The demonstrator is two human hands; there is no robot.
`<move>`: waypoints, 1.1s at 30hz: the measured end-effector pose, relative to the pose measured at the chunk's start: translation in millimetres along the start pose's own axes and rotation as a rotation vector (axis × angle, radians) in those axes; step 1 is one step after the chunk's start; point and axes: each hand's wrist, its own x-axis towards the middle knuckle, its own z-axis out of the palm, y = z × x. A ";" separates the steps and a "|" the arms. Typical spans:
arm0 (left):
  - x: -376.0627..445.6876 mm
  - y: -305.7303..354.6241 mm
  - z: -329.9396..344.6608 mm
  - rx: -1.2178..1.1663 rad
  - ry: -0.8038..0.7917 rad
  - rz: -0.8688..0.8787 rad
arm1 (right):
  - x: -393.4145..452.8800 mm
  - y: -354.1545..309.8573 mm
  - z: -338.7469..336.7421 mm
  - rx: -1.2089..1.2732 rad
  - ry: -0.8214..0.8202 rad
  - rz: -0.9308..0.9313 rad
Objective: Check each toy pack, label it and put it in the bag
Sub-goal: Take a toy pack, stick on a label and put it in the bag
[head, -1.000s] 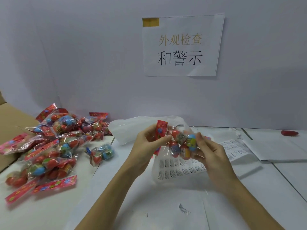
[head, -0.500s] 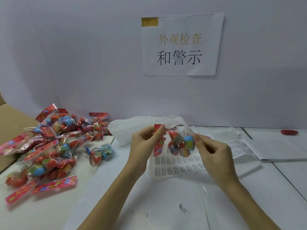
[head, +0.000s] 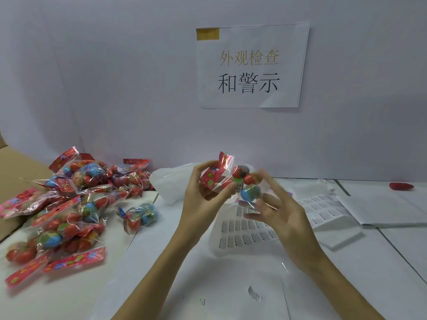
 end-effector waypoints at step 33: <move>-5.7 -3.2 4.9 0.183 -0.143 -0.101 | -6.4 21.1 -0.1 -0.604 -0.132 -0.116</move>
